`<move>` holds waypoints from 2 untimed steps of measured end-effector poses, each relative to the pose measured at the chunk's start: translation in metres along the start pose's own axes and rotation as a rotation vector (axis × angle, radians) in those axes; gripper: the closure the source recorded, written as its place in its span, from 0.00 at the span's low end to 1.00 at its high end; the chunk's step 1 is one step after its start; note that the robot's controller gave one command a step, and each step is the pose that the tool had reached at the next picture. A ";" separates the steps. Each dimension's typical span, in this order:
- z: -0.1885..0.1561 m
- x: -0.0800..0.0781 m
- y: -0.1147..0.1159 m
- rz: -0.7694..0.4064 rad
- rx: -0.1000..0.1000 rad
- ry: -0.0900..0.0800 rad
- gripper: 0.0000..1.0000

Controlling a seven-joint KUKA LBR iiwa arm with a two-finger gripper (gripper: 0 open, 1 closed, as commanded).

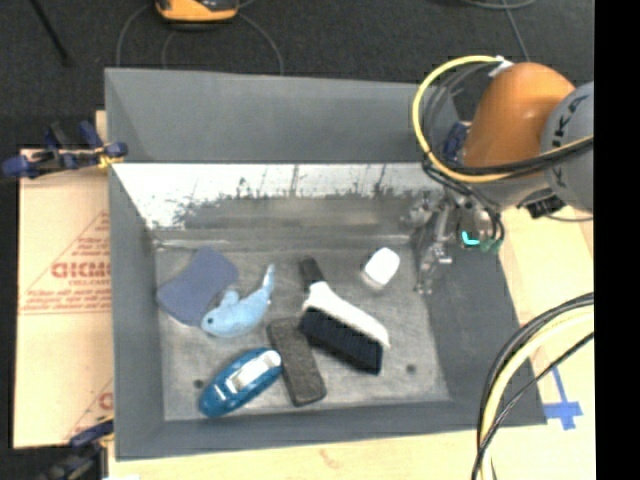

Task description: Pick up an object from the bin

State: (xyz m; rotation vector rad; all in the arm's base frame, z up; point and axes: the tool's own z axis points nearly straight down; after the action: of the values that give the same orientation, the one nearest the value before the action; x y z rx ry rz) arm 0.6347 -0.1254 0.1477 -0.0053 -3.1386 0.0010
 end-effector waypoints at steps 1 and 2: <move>-0.005 -0.002 0.000 -0.003 0.002 -0.008 0.00; 0.044 -0.012 0.010 -0.316 0.004 -0.014 0.00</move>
Offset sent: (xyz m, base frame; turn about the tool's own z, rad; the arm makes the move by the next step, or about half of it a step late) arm 0.0130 0.0160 -0.0777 -0.4832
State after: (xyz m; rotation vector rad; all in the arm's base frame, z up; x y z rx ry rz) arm 0.6465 -0.1158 0.1034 0.4908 -3.1137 0.0070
